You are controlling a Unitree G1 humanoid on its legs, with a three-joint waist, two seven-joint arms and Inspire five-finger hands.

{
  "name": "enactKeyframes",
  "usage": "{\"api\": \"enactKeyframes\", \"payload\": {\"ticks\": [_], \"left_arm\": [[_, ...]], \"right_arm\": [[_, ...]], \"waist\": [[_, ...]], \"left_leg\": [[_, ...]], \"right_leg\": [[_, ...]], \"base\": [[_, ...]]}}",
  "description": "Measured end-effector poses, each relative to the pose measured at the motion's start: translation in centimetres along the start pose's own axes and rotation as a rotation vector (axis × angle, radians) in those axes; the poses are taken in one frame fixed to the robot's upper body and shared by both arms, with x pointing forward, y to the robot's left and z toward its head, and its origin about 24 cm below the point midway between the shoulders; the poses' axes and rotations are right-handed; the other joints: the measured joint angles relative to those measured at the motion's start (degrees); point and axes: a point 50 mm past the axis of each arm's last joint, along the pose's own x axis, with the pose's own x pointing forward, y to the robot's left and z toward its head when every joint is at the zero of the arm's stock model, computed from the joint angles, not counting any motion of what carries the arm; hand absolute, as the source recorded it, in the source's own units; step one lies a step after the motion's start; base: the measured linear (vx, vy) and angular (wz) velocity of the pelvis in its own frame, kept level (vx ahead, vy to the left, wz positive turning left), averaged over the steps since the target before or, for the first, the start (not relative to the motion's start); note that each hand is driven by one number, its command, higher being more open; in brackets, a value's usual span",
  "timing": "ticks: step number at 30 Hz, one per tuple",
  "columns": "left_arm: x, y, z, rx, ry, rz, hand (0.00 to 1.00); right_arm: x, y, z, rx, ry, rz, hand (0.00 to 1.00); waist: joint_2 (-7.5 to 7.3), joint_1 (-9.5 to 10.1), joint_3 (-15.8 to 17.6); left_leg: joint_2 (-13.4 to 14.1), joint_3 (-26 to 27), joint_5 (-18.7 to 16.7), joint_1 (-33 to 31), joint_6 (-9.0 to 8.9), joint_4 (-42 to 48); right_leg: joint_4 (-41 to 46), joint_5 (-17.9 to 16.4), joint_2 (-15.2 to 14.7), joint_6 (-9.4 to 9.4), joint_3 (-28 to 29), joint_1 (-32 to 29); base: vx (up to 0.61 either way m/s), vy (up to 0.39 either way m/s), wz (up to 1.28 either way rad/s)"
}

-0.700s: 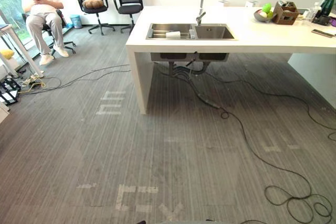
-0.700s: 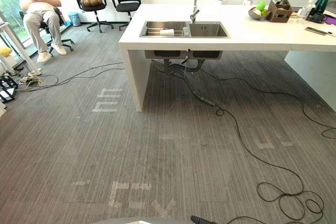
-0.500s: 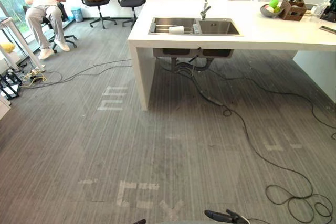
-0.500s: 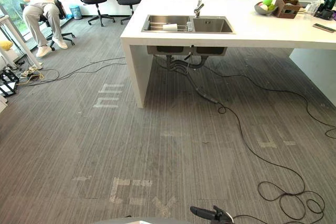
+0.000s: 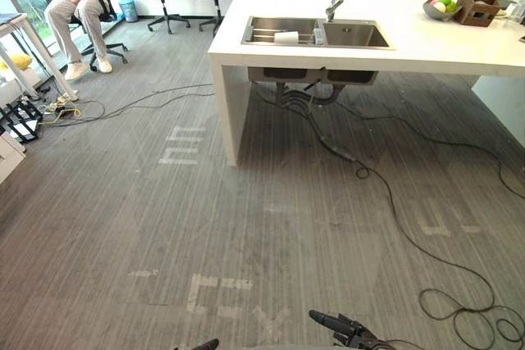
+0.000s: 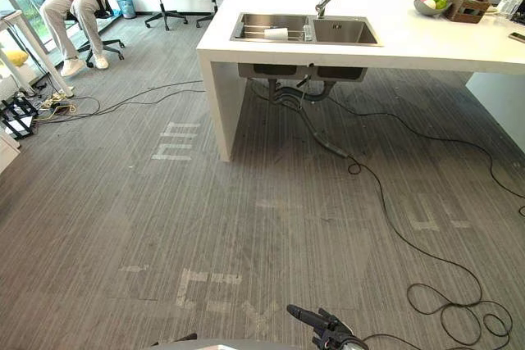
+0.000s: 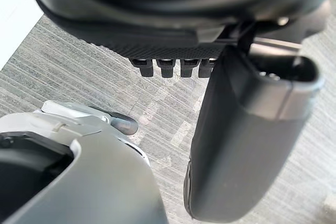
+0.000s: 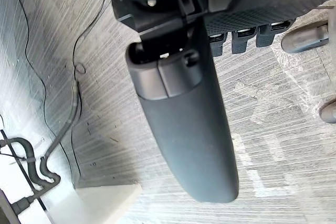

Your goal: Walk over to the sink, pick up the cup, carry it to the dishwasher, place the cup inside the dishwasher, then close the dishwasher door

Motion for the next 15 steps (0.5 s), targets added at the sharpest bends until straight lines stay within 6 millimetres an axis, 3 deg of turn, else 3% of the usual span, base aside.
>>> {"api": "enactKeyframes", "payload": {"ticks": [15], "left_arm": [[0.0, -1.3, 0.7, -0.173, -0.094, -0.088, 1.0]], "right_arm": [[0.0, -0.2, 0.2, 0.069, -0.014, 0.015, 1.0]], "waist": [[-0.44, -0.14, 1.2]], "left_leg": [[-0.7, -1.6, 0.4, 0.1, 0.61, -0.3]], "right_leg": [[0.6, -0.1, -0.7, -0.06, -1.4, 0.5]], "base": [[-0.04, -0.016, 0.05]]}}
